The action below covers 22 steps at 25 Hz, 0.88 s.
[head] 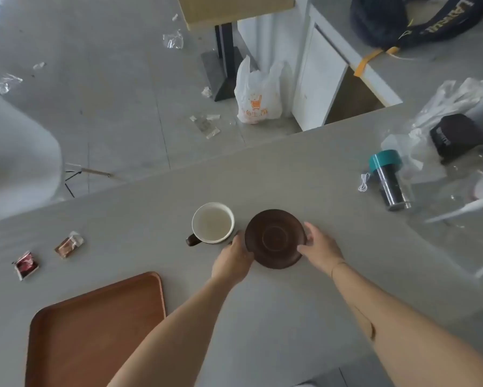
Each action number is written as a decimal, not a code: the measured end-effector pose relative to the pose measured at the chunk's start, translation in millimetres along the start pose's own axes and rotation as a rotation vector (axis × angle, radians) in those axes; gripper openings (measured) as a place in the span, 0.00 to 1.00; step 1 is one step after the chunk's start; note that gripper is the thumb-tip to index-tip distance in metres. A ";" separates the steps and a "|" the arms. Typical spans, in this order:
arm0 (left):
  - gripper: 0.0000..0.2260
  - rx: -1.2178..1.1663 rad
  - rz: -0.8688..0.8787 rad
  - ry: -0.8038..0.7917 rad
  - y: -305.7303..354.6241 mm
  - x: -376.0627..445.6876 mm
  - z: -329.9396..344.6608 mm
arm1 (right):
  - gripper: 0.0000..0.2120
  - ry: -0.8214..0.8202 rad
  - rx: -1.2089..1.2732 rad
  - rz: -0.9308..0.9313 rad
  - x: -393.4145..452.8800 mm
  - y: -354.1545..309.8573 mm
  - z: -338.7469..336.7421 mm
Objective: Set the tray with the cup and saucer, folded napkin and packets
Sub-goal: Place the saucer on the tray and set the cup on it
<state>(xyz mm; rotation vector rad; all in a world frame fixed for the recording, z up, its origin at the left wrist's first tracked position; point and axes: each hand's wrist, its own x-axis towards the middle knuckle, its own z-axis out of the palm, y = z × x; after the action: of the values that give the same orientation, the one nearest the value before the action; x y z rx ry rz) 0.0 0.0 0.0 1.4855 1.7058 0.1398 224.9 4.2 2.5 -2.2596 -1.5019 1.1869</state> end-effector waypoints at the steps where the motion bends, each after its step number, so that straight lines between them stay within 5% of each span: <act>1: 0.19 -0.017 0.005 0.023 1.9 1.8 2.0 | 0.32 0.011 0.039 -0.002 5.9 0.6 0.4; 10: 0.26 -0.166 -0.074 0.056 9.3 6.5 10.7 | 0.25 -0.002 0.266 0.087 13.4 5.7 1.0; 22: 0.28 -0.168 -0.037 0.011 -38.5 -62.2 -5.6 | 0.25 -0.227 0.419 0.013 -63.4 -5.9 1.9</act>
<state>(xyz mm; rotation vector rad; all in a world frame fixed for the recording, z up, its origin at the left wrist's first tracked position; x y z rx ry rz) -36.9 -62.0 13.0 1.3307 1.6862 0.2654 208.6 -46.7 37.2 -1.9103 -1.1634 1.6307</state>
